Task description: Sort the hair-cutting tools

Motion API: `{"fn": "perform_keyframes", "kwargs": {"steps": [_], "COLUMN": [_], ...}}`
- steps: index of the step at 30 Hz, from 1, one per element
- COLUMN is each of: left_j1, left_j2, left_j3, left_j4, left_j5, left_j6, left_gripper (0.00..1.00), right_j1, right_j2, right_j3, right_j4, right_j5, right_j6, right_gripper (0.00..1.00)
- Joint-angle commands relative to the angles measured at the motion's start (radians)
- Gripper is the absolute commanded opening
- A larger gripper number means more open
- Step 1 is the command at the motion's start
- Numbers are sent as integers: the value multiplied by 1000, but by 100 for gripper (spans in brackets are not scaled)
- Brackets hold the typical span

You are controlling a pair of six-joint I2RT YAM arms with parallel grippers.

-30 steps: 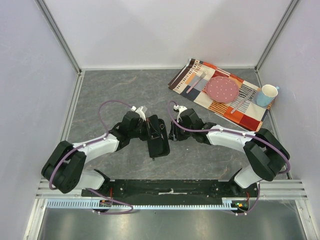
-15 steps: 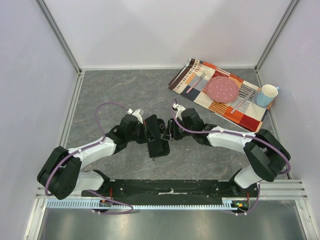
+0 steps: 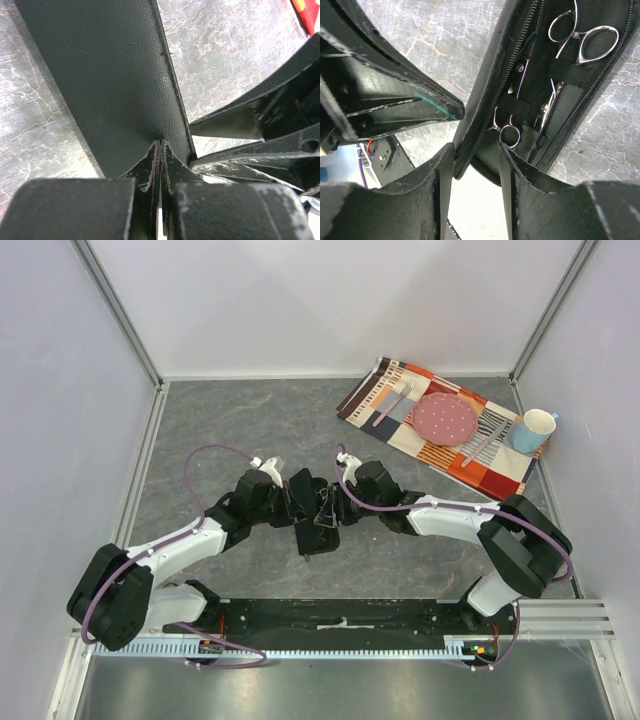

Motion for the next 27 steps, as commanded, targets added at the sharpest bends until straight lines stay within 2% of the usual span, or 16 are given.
{"fn": "perform_keyframes", "kwargs": {"steps": [1,6,7,9,12,14,15,22,27], "left_j1": [-3,-3,-3,-3,-3,-2,-2,20,41], "left_j2": [-30,-25,-27,-27,-28,-33,-37,-146,-247], "left_j3": [-2,-4,-4,-5,-9,-10,-10,-12,-41], "left_j4": [-11,-13,-14,-14,-16,-19,-22,-106,-85], "left_j5": [-31,-32,-34,-34,-39,-42,-42,-31,56], "left_j6": [46,46,46,47,47,49,50,61,40], "left_gripper": [2,2,2,2,2,2,2,2,23], "right_j1": [7,28,32,35,38,38,36,36,22], "right_j2": [50,92,95,95,95,95,95,0,-60], "right_j3": [12,39,41,44,43,41,41,33,20], "right_j4": [98,121,123,121,121,124,130,97,92], "right_j5": [-35,-66,-67,-69,-75,-81,-83,-66,-75], "right_j6": [18,30,29,29,26,26,27,6,15], "right_gripper": [48,43,36,29,25,13,1,0,0]}}
